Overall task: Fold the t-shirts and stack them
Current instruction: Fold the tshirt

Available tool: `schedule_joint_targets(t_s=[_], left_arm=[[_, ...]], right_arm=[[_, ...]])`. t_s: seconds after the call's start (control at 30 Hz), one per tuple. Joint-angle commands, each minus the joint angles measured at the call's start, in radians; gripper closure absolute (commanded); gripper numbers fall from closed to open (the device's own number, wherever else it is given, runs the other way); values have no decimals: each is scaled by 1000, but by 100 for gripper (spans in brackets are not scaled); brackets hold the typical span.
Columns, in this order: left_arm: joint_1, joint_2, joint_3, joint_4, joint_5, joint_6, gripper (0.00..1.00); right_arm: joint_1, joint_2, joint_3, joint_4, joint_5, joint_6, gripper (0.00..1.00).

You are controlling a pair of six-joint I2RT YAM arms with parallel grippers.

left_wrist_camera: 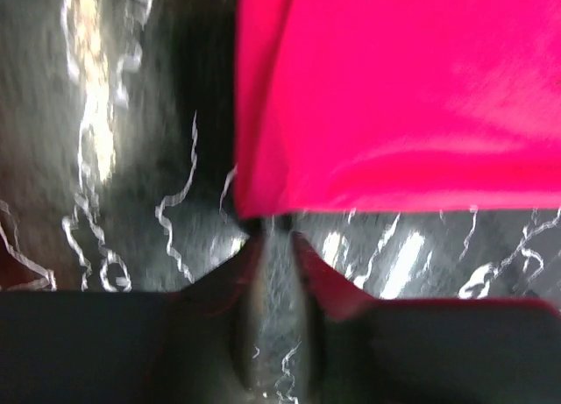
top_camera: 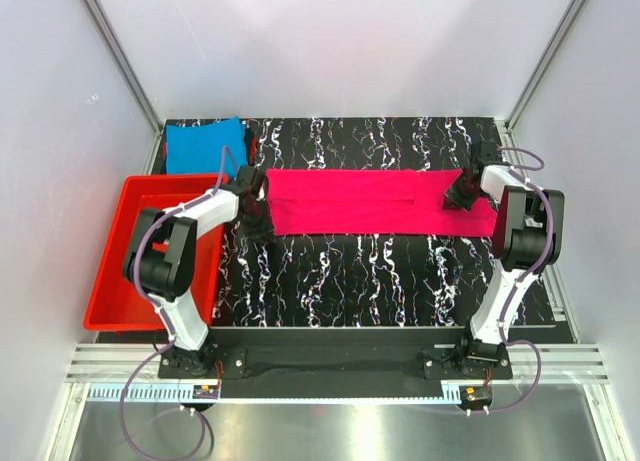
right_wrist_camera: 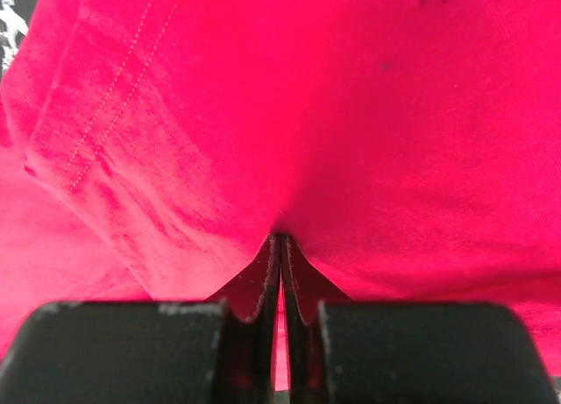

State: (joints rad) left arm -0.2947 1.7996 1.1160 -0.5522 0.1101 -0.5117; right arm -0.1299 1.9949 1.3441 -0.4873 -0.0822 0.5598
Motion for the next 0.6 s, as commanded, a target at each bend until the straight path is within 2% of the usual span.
schedule_joint_targets(t_s=[0.0,0.1,0.17,0.27,0.57], left_arm=[[3,-97,-44,60,49,-70,67],[12,-94,53,35,57,-4,58],[26,-25,176,-24,45,41,57],[43,59,273,-49,59,108,58],[77,188,387,-55,86,190,59]], right_arm=[[-11,53,49,35,-6,-95,92],[-11,50,49,45,-56,-104,92],[-11,38,46,42,-60,-97,92],[-11,12,29,49,-76,-89,92],[-11,-7,26,41,-74,-90,92]])
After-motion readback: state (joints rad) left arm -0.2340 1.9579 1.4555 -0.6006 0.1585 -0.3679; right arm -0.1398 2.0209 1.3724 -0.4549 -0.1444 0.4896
